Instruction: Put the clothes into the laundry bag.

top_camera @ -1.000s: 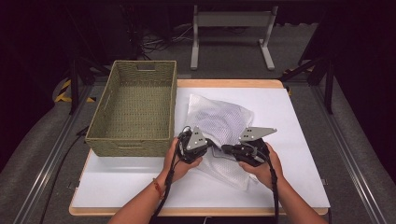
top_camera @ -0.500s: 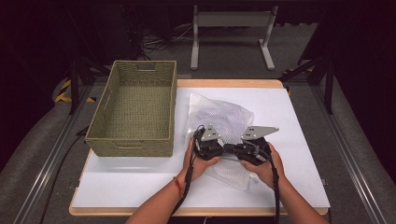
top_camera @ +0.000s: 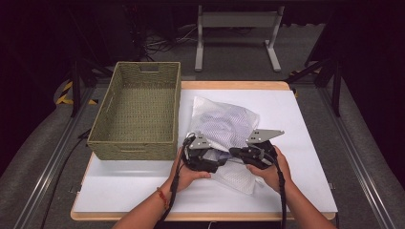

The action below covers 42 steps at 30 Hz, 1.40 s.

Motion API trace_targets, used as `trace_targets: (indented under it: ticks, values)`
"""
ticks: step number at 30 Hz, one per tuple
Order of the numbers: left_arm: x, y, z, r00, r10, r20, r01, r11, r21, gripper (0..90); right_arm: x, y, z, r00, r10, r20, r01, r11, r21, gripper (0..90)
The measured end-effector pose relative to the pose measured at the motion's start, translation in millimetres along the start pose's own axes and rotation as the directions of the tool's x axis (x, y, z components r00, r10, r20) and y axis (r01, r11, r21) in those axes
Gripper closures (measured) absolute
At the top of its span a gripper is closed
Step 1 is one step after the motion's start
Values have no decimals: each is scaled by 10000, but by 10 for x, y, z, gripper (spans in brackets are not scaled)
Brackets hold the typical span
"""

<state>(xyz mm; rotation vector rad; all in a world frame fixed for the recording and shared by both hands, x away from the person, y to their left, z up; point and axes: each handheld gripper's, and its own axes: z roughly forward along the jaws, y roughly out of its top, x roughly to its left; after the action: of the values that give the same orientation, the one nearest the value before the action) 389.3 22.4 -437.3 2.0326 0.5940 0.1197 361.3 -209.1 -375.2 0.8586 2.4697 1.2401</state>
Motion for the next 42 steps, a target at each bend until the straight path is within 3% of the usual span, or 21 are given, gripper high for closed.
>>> trace_targets:
  ticks: [6, 11, 13, 14, 16, 18, 19, 20, 21, 22, 24, 25, 26, 29, 31, 34, 37, 38, 39, 41, 42]
  values:
    - [-47, -75, -178, 9989, 349, -320, -332, 9980, 538, 268, 17, 1, 7, 9999, -81, -111, 82, 9999, 74, 890]
    - [-154, -207, -315, 9895, 909, -1126, -786, 9909, 1090, 292, 40, 1, 12, 9996, -152, -230, 156, 9998, 151, 891]
    - [-162, -236, -373, 9906, 883, -1045, -759, 9902, 1174, 295, 50, 1, 9, 9995, -183, -276, 187, 9997, 161, 891]
    - [-165, -249, -409, 9842, 990, -1466, -805, 9887, 1266, 292, 53, 1, 10, 9994, -179, -300, 184, 9997, 167, 890]
    - [-136, -276, -445, 9859, 800, -1467, -606, 9894, 1321, 327, 64, -2, 16, 9989, -217, -416, 227, 9995, 236, 891]
    - [-116, -317, -438, 9759, 874, -2000, -517, 9828, 1772, 324, 79, -5, 24, 9984, -264, -497, 279, 9992, 299, 890]
    - [-116, -317, -438, 9759, 874, -2000, -517, 9828, 1772, 326, 84, -4, 26, 9983, -276, -508, 293, 9991, 315, 891]
    - [-90, -372, -414, 9691, 805, -2331, -288, 9757, 2171, 343, 92, -3, 29, 9980, -313, -558, 332, 9989, 338, 890]
    - [-90, -372, -414, 9691, 805, -2331, -288, 9757, 2171, 377, 100, -3, 31, 9978, -336, -579, 357, 9987, 358, 890]
    - [-71, -406, -410, 9721, 862, -2181, -320, 9701, 2408, 467, 106, -4, 32, 9976, -348, -601, 372, 9986, 383, 890]
    - [-62, -410, -425, 9721, 890, -2168, -356, 9704, 2389, 488, 112, -7, 35, 9973, -354, -649, 382, 9984, 425, 891]
    - [-48, -404, -441, 9751, 949, -2004, -435, 9681, 2468, 620, 117, -12, 39, 9972, -368, -649, 399, 9981, 465, 890]
    - [-44, -401, -462, 9751, 940, -2006, -407, 9661, 2550, 689, 117, -15, 40, 9972, -387, -642, 418, 9980, 479, 890]
    - [-57, -435, -539, 9719, 1489, -1822, -961, 9580, 2700, 887, 121, -19, 39, 9968, -406, -691, 441, 9978, 503, 890]
    - [-96, -455, -591, 9650, 1883, -1822, -1322, 9503, 2818, 897, 125, -20, 40, 9963, -427, -752, 466, 9976, 519, 890]
    - [-148, -484, -710, 9579, 2166, -1882, -1598, 9475, 2770, 897, 127, -16, 35, 9958, -455, -794, 496, 9975, 501, 890]
    - [-199, -529, -859, 9632, 1987, -1811, -1487, 9549, 2571, 898, 131, -15, 29, 9950, -448, -893, 495, 9975, 512, 890]
    - [-217, -547, -887, 9633, 2047, -1734, -1549, 9521, 2635, 898, 138, -18, 33, 9937, -512, -999, 575, 9965, 607, 890]
    - [-250, -580, -928, 9593, 2270, -1677, -1739, 9434, 2826, 898, 145, -21, 38, 9928, -531, -1072, 608, 9957, 694, 890]
    - [-295, -654, -972, 9622, 2335, -1403, -1826, 9351, 3037, 898, 170, -28, 53, 9904, -594, -1248, 706, 9937, 875, 890]
    - [-326, -695, -977, 9583, 2500, -1384, -1951, 9263, 3222, 898, 188, -33, 68, 9881, -651, -1391, 800, 9913, 1044, 889]
